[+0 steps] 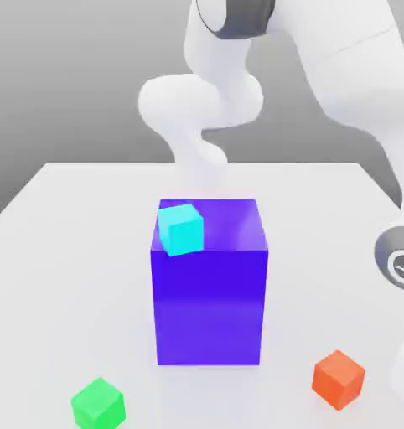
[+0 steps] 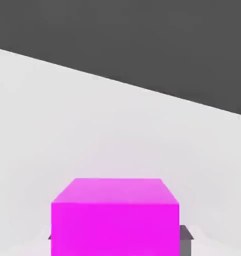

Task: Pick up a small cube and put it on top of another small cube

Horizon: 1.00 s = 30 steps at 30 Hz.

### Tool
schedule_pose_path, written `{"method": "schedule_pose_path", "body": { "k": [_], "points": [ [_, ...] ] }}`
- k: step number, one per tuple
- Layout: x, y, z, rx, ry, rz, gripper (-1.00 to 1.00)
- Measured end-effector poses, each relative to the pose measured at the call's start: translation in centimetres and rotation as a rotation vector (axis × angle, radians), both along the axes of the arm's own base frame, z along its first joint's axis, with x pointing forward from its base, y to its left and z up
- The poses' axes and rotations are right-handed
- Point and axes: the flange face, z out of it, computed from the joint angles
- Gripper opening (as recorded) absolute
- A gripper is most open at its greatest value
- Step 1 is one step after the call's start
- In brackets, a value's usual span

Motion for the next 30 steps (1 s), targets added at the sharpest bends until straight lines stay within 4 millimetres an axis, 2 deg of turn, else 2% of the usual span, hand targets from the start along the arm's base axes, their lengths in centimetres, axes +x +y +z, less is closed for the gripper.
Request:
{"method": "schedule_pose_path", "body": {
  "k": [3,5,12,18,23,30],
  "points": [
    [0.0,0.0,4.0,0.0,0.001,0.0,-1.0],
    [0.8,0.1,5.0,0.01,0.0,0.059,-1.0],
    [4.2,-2.0,2.6,0.047,0.037,0.377,-1.0],
    [7.9,-5.0,1.5,0.11,0.023,0.624,-1.0],
    [11.3,-8.8,1.3,0.158,-0.022,0.801,-1.0],
    [12.7,-15.7,0.6,0.197,-0.027,1.051,-1.0]
  ]
}}
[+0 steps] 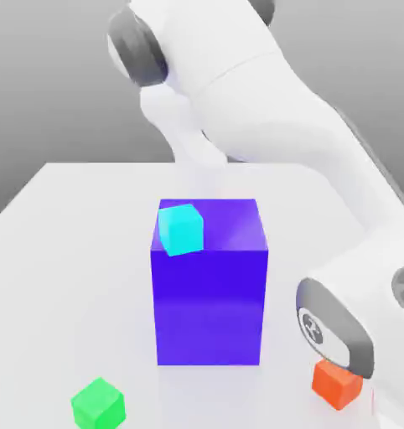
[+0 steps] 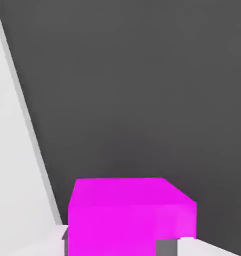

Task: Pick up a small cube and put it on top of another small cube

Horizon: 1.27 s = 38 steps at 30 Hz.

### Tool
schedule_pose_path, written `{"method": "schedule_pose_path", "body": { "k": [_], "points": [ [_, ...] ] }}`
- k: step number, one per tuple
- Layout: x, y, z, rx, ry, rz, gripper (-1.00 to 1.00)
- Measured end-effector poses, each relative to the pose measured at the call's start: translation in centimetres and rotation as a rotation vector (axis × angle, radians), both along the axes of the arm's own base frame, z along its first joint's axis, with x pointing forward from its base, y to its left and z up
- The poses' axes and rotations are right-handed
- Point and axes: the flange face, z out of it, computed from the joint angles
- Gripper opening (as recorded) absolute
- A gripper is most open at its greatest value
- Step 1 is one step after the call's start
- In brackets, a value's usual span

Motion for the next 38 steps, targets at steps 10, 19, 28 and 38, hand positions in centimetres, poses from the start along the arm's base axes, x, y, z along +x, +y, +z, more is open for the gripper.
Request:
{"method": "schedule_pose_path", "body": {
  "k": [10,19,28,38],
  "points": [
    [1.6,-11.8,1.6,0.057,-0.096,0.305,-1.0],
    [0.5,-24.1,4.8,0.041,-0.213,0.549,-1.0],
    [-7.9,-31.1,8.7,-0.059,-0.202,0.926,-1.0],
    [-12.3,-32.9,4.3,-0.119,-0.163,1.089,1.0]
  ]
}}
